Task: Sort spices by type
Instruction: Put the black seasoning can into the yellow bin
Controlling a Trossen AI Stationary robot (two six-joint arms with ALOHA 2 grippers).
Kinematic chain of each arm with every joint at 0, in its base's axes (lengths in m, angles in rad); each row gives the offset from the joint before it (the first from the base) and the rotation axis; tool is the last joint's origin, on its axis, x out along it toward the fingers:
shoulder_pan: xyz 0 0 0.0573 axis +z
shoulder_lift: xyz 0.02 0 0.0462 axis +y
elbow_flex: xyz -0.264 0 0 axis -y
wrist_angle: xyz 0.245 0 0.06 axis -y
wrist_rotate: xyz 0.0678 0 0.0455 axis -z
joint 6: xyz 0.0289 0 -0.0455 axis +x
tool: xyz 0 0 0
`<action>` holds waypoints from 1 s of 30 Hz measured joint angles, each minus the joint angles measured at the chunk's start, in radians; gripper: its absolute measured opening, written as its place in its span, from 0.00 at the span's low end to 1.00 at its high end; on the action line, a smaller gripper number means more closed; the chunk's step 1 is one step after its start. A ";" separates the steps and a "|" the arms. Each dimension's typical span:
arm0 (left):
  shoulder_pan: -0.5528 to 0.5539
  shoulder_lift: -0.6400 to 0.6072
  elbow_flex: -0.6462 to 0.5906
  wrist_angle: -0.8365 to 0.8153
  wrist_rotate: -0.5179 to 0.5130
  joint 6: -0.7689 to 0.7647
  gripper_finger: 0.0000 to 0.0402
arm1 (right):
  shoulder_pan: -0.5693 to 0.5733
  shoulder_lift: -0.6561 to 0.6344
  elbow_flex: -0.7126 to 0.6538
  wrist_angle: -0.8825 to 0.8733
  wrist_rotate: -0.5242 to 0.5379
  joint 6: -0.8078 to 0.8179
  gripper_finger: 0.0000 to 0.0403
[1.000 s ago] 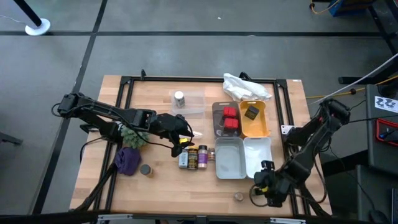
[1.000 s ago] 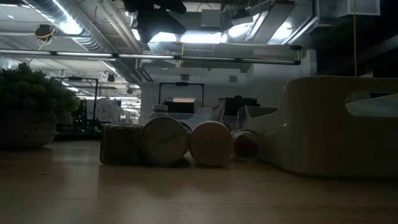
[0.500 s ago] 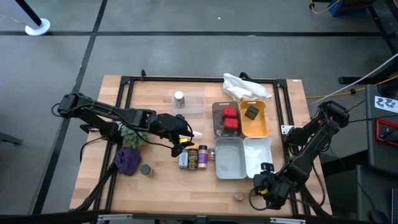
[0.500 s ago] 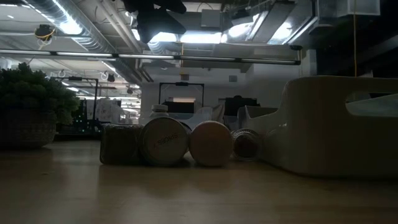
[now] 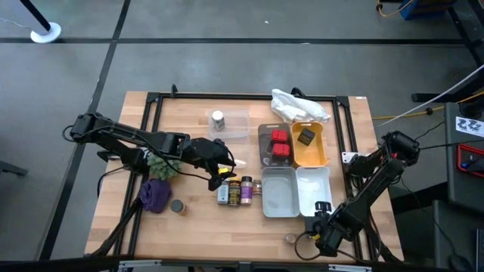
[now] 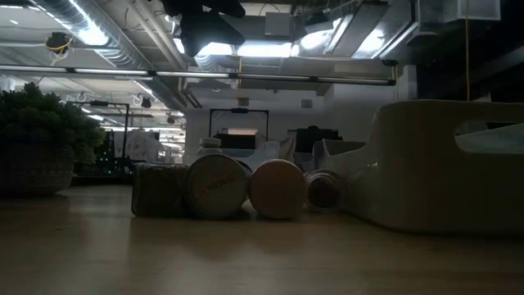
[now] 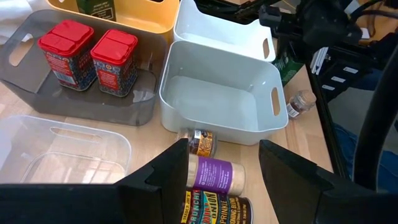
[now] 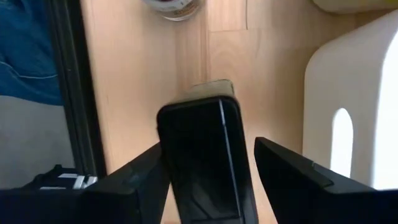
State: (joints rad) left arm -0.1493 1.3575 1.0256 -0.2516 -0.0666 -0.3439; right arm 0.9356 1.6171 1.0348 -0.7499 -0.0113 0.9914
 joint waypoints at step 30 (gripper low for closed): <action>0.000 0.000 0.000 0.001 0.000 0.003 0.45 | -0.156 -0.032 0.347 -0.514 0.024 -0.227 0.31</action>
State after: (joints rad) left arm -0.1490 1.3575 1.0256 -0.2508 -0.0666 -0.3407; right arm 0.7799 1.5852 1.3819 -1.2636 0.0128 0.7640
